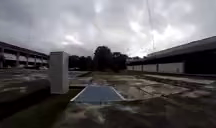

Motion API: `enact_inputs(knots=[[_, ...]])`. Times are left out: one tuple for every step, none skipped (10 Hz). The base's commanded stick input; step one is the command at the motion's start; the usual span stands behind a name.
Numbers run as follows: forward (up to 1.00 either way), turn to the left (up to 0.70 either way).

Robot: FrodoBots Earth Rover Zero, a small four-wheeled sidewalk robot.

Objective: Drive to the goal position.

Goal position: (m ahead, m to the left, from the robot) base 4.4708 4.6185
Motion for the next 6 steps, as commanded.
enact_inputs(knots=[[0.00, 0.00], [0.00, 0.00], [0.00, 0.00], [0.04, 0.00], [0.16, 0.00], [0.70, 0.00]])
